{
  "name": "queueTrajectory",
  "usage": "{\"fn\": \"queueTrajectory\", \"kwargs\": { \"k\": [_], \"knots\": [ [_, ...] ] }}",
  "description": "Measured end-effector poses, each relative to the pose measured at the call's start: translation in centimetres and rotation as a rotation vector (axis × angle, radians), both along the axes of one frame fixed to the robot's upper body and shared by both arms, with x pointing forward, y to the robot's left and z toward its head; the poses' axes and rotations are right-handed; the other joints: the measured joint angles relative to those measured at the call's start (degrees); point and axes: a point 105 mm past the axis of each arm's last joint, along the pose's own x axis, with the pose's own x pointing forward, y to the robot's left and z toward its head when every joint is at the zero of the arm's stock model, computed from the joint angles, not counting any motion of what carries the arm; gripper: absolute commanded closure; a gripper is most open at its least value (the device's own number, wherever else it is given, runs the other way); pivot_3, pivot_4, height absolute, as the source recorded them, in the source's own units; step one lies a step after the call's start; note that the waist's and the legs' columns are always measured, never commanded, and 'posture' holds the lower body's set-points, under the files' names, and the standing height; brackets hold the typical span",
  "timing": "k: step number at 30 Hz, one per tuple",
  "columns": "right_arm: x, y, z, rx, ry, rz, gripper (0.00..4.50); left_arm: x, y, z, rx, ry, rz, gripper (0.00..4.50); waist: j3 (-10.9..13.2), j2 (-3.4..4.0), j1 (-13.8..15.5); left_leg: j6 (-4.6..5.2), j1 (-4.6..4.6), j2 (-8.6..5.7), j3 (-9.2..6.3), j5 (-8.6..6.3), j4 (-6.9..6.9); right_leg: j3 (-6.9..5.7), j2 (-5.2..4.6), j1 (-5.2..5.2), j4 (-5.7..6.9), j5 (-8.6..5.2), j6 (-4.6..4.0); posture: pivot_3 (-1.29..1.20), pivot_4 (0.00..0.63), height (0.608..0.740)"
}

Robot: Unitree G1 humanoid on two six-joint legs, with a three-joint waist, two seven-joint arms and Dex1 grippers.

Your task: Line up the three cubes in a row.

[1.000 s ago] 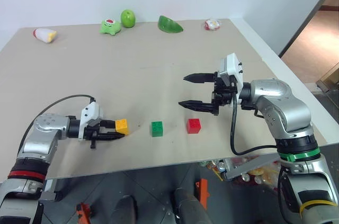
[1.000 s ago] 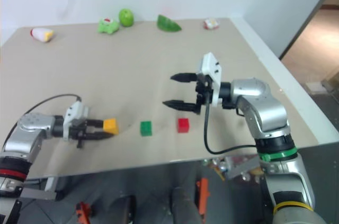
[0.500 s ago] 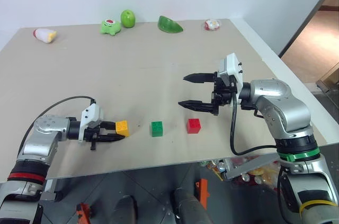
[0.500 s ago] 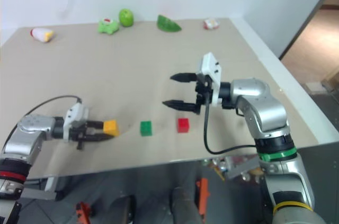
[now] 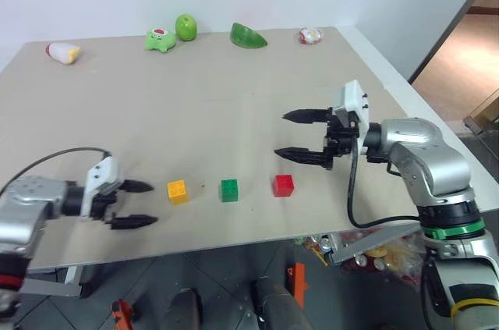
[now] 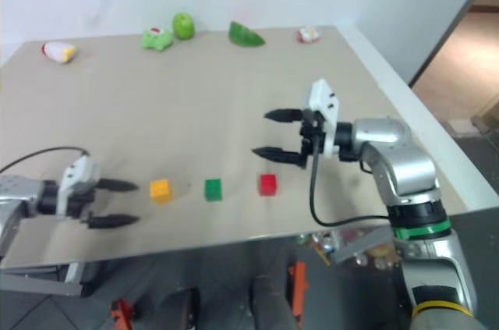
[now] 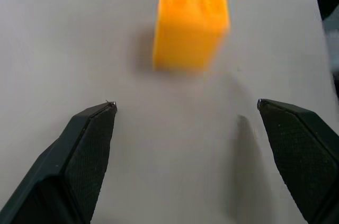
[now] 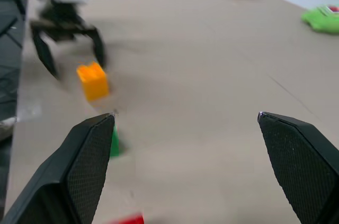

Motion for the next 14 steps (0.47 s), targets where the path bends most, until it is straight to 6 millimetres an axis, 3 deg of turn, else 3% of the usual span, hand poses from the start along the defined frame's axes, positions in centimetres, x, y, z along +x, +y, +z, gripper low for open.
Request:
{"fn": "queueTrajectory", "kwargs": {
  "k": [3,7,10,14],
  "knots": [
    [-0.1,-2.8,-0.4,-0.041,0.019,-0.058,0.0,-1.9,2.4,0.2,0.006,0.068,0.107,0.11,0.0,0.01,-0.1,0.0,0.01,0.03,0.01,-0.06,-0.07,-0.06,-0.02,-0.03,0.01,-0.14,-0.1,0.0,0.15,0.733],
    [0.6,-7.7,-3.3,-0.081,0.117,-0.225,0.0,-1.2,5.0,2.5,-0.131,0.02,0.397,0.11,0.0,-0.01,0.4,0.0,0.02,0.02,0.0,-0.08,-0.01,-0.14,-0.05,0.0,0.02,-0.2,-0.1,0.0,0.15,0.733],
    [0.8,-9.4,-5.6,-0.089,0.177,-0.302,0.0,-0.1,4.9,4.4,-0.263,-0.072,0.494,0.11,0.0,0.01,0.4,-0.01,0.04,0.01,0.02,-0.07,0.13,-0.11,-0.05,0.08,0.02,-0.19,-0.09,0.0,0.15,0.733],
    [0.9,-10.2,-8.2,-0.069,0.247,-0.362,0.0,-0.1,3.8,4.1,-0.344,-0.074,0.566,0.11,0.0,0.02,-0.3,-0.02,0.1,-0.01,0.18,-0.06,0.14,0.08,-0.05,0.06,0.04,-0.08,0.03,0.0,0.15,0.733]
  ]
}}
